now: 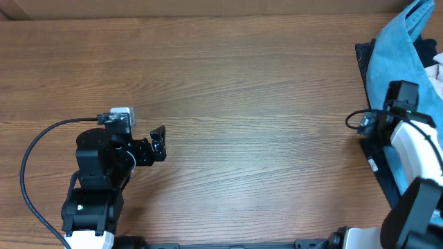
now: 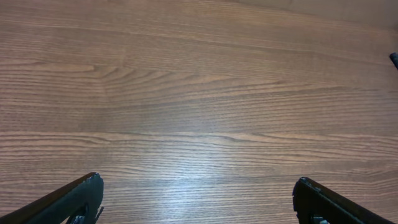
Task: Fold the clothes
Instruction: 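Reach the right gripper into the clothes pile toward the blue jeans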
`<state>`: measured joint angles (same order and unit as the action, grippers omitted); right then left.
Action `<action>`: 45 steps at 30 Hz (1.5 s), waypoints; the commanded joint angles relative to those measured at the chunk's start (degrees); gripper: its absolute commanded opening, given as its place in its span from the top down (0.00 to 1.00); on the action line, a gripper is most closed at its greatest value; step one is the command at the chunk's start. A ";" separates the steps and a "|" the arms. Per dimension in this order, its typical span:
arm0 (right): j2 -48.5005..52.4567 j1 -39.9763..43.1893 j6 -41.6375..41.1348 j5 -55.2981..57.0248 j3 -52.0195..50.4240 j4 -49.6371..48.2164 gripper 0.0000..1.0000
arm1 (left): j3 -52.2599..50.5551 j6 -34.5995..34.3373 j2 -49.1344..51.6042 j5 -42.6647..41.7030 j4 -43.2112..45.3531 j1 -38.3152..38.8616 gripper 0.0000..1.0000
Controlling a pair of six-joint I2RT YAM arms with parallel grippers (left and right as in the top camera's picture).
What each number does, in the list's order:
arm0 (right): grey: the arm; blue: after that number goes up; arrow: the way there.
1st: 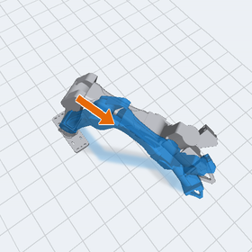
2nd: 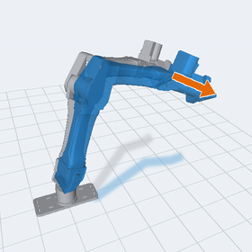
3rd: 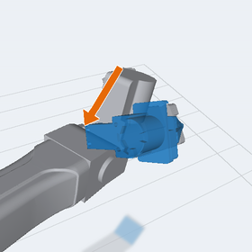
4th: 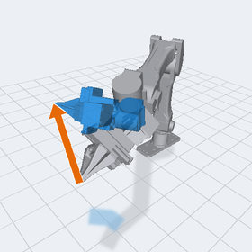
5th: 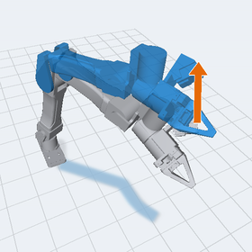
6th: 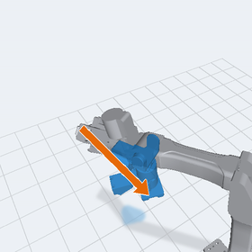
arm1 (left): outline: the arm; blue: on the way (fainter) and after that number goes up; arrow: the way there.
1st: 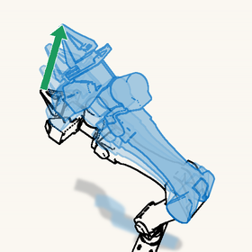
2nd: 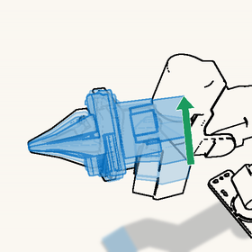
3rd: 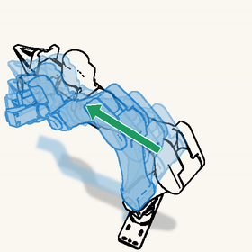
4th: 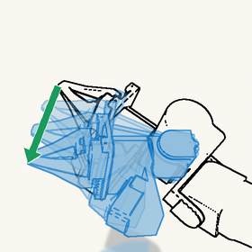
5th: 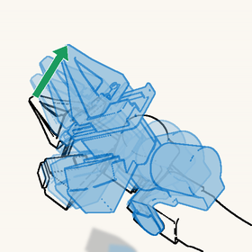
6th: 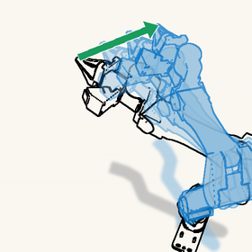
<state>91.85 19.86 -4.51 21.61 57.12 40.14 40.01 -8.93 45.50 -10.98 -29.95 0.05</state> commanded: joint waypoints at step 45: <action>3.34 5.09 -5.79 2.01 8.31 5.11 0.96 | 1.51 -0.52 -0.13 -0.87 1.07 0.50 0.00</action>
<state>97.14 25.15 -9.43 24.58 59.61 44.97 40.01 -8.93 45.50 -10.98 -29.15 0.05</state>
